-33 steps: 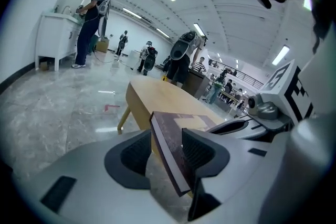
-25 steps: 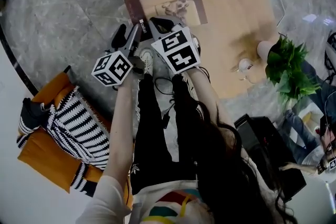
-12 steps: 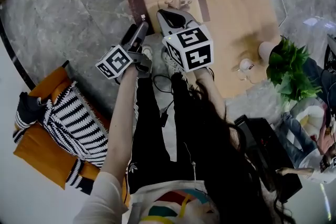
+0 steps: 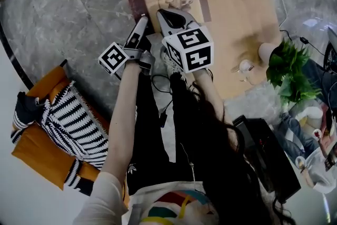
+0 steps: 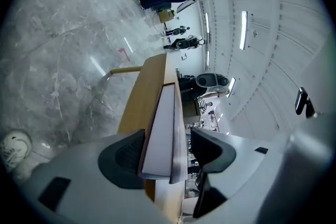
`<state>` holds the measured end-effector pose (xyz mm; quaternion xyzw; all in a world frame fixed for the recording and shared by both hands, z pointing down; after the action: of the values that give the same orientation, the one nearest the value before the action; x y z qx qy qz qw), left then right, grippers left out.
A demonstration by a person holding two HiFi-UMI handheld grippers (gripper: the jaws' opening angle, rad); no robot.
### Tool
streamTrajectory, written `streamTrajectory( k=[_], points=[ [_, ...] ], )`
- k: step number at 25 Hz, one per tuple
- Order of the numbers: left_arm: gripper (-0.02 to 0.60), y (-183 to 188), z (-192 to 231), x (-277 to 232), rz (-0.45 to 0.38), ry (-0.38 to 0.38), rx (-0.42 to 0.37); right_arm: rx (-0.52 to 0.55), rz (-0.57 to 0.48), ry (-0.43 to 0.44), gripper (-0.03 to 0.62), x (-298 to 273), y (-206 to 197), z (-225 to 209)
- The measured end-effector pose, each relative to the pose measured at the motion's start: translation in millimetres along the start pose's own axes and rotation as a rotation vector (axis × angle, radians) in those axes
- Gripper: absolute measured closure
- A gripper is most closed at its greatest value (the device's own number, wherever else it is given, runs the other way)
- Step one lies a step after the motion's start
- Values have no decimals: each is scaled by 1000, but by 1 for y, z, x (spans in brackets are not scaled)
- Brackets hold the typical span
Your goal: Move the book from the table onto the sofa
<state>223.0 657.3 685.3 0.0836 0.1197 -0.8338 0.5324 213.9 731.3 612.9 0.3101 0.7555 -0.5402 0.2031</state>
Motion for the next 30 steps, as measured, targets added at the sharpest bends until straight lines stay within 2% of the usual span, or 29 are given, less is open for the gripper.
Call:
streamTrajectory(
  k=[1, 2, 5, 12, 20, 25, 30],
  points=[
    [329, -1, -3, -1, 4, -14, 7, -2, -1, 0, 582, 0, 1, 0],
    [394, -2, -5, -2, 14, -22, 2, -4, -3, -1, 582, -1, 1, 0],
    [411, -5, -13, -4, 29, -50, -5, -8, -4, -3, 582, -2, 4, -3],
    [420, 6, -31, -10, -8, -93, -43, -4, -22, -47, 582, -9, 17, -12],
    [426, 42, -66, -27, -71, -101, -126, 103, -82, -83, 582, -16, 81, -19],
    [426, 70, -125, -25, -146, -147, -132, 89, -155, -108, 582, 21, 131, -10],
    [426, 106, -225, -1, -237, -230, -177, 97, -267, -92, 582, 82, 206, 32]
  ],
)
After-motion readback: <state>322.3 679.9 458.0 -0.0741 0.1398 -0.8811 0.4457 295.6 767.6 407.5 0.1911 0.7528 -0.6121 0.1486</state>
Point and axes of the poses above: the fingertips, and each gripper's own axes: x backward along the fingers, z to its left, y out of its top, the point moved 1 cm from there along x, backward along the fingers, and after that the axes turned 1 degree about -y, right-handed, at the moved point
